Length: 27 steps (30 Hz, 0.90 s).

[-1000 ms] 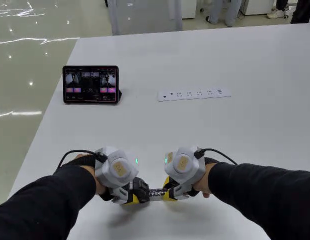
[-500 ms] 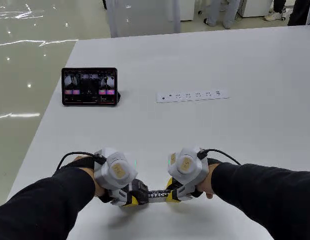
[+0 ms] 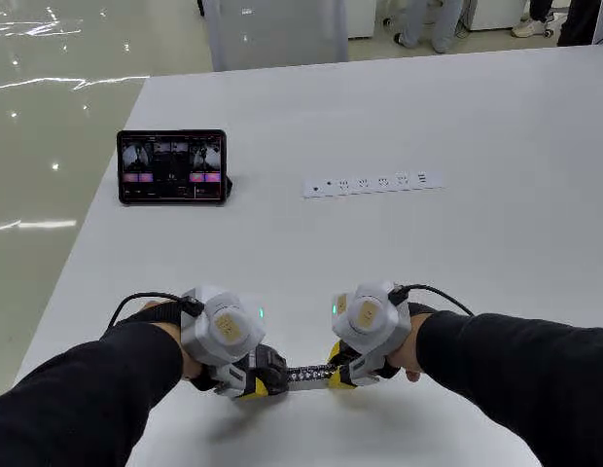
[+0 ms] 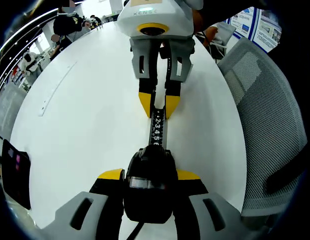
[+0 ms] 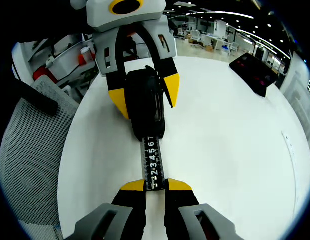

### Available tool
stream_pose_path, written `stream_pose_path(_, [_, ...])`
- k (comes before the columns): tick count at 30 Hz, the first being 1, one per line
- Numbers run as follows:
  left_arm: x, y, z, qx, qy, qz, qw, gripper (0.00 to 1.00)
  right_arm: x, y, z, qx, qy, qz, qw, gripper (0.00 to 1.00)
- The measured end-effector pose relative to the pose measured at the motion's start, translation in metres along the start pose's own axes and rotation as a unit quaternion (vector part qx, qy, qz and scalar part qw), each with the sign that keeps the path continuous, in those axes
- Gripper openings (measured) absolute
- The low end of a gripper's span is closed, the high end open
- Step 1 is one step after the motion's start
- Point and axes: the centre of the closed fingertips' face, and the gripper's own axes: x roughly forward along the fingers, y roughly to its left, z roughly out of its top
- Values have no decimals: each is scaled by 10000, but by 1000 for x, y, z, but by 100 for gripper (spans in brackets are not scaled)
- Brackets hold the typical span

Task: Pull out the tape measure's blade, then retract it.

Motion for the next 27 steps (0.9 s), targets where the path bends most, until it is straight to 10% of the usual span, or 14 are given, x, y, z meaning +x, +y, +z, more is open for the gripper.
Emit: stream_pose_path(27, [-1, 0, 1, 28, -64, 41, 10000, 33, -7, -1, -12, 20, 68, -19, 10000, 9])
